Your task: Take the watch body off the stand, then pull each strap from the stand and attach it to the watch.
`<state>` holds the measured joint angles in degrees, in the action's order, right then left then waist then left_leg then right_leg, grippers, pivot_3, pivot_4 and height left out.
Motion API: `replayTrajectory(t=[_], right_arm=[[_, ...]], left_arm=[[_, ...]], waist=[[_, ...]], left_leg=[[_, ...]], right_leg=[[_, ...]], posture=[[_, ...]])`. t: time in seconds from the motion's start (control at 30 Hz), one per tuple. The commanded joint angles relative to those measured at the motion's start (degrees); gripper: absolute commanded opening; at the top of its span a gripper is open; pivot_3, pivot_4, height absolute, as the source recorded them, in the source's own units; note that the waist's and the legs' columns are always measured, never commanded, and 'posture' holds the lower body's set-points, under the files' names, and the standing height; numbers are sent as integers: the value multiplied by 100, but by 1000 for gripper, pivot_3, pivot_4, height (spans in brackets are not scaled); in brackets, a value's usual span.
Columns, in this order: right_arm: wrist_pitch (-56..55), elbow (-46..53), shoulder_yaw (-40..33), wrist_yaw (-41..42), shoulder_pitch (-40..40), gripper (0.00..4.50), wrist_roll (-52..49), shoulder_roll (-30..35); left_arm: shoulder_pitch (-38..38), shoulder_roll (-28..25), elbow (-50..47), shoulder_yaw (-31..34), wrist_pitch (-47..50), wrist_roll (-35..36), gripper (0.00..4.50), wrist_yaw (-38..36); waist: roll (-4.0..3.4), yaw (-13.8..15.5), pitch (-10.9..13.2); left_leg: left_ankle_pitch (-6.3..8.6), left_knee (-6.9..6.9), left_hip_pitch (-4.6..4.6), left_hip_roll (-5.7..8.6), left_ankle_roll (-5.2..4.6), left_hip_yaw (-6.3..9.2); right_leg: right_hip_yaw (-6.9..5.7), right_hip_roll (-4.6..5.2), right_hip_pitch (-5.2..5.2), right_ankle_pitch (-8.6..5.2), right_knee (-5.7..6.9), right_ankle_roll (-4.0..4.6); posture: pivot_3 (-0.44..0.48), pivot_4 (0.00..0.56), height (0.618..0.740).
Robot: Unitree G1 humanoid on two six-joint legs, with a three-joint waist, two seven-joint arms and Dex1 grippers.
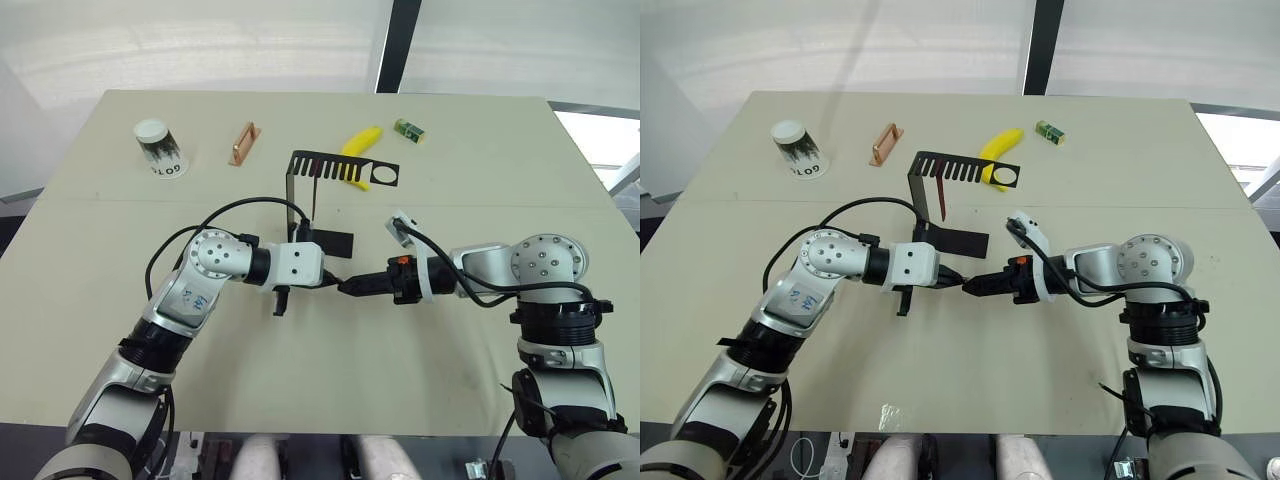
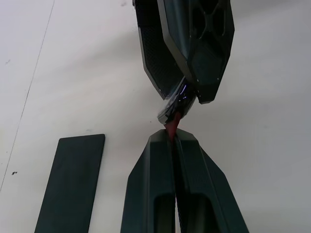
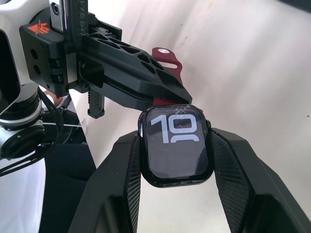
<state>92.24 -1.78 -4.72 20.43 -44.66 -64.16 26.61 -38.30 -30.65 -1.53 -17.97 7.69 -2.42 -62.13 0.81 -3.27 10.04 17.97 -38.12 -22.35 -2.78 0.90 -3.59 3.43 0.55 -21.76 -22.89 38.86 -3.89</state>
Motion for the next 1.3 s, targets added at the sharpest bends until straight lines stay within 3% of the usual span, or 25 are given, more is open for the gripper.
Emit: replayTrajectory(t=[0.03, 0.07, 0.1, 0.13, 0.47, 0.8, 1.0, 1.3], right_arm=[[26, 222, -30, 148, -87, 1606, -125, 61], [26, 229, -33, 154, -86, 1606, -112, 65], [26, 235, -36, 158, -87, 1606, -106, 70], [26, 247, -43, 163, -86, 1606, -104, 80], [-65, 828, 63, 475, 81, 1606, -49, 351], [-1526, 2023, 910, 1729, 505, 1606, 723, 1209], [-3613, 2632, 1441, 2951, 1042, 1606, 1933, 1771], [-6750, 2656, 2009, 3877, 1756, 1606, 3926, 1824]], left_arm=[[16, -77, -496, 294, 268, 334, 0, 3], [45, -86, -547, 324, 351, 408, 0, -29], [66, -114, -612, 361, 450, 502, 486, -89], [77, -137, -684, 411, 574, 603, 486, -139], [235, -928, -1426, 1220, 1832, 1743, 4441, -721], [534, -1631, -1440, 1801, 2608, 2812, 4483, -1368], [840, -1983, -1350, 2058, 2683, 3146, 4483, -1573], [1199, -2145, -1508, 2259, 2528, 3171, 4483, -1257]], waist=[[0, 0, 0], [0, 0, 0], [0, 0, 0], [0, 1, 0], [0, -26, 0], [-1, -10, 1], [0, -3, 2], [1, -2, 3]], left_leg=[[0, 0, 0, 0, 0, 0], [0, 0, 0, 0, 0, 0], [0, 0, 0, 0, 0, 0], [0, 0, 0, 0, 0, 0], [0, 3, -2, -1, 0, 1], [0, 3, -7, 2, 0, 6], [1, 5, -7, 2, -1, 7], [1, 2, -6, 3, -1, 7]], right_leg=[[0, 0, 0, 0, 0, 0], [0, 0, 0, 0, 0, 0], [0, 0, 0, 0, 0, 0], [0, 0, 0, 0, 0, 0], [0, -1, -3, 0, -1, 0], [-2, 0, -5, 0, -9, 0], [-3, -1, -4, 0, -20, 0], [-3, 0, -3, 0, -22, 0]], posture=[[0, 150, 740], [0, 150, 740], [0, 150, 740], [0, 150, 740], [0, 150, 740], [0, 150, 740], [0, 150, 740], [0, 150, 740]])
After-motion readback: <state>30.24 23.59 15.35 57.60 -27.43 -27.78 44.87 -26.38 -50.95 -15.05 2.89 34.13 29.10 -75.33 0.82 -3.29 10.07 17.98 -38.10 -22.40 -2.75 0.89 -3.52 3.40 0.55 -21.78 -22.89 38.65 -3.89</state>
